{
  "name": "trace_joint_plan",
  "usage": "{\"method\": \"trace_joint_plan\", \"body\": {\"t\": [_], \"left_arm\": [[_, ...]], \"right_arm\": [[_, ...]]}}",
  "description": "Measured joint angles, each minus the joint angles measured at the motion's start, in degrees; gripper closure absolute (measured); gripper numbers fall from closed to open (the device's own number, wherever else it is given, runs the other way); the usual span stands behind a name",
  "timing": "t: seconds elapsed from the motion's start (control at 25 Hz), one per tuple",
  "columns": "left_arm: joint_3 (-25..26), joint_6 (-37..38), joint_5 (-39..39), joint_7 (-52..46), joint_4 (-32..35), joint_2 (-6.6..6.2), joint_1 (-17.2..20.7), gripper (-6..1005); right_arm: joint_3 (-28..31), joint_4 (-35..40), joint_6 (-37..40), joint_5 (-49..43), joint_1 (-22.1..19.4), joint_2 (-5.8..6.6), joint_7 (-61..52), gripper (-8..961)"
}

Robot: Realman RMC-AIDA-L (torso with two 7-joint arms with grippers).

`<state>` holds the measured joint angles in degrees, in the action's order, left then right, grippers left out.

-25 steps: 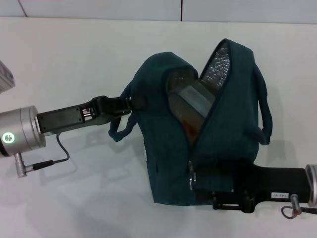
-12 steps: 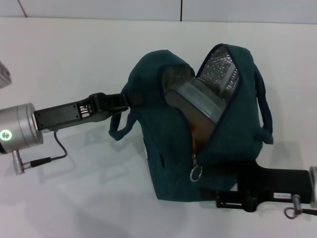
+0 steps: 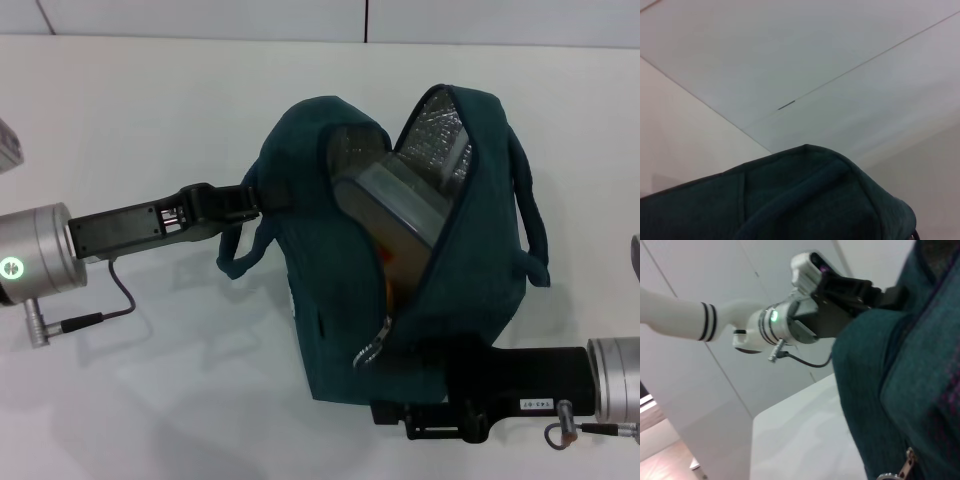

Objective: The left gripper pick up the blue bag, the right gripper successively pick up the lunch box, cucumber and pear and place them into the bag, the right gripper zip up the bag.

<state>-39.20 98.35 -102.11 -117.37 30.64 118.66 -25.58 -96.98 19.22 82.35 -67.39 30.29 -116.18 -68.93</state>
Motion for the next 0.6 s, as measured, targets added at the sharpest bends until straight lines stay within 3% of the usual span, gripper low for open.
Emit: {"method": "trace_joint_plan", "body": {"t": [0.24, 0.6], "left_arm": [[0.0, 0.0, -0.06, 0.57, -0.01, -0.15, 0.21, 931], [-0.18, 0.0, -0.3, 0.59, 0.07, -0.26, 0.41, 932]], "right_arm": [[-1.71, 0.45, -5.28, 4.83, -0.75, 0.02, 0.67, 323], [-4.89, 1.47, -5.97, 8.38, -0.87, 0.0, 1.1, 321]]}}
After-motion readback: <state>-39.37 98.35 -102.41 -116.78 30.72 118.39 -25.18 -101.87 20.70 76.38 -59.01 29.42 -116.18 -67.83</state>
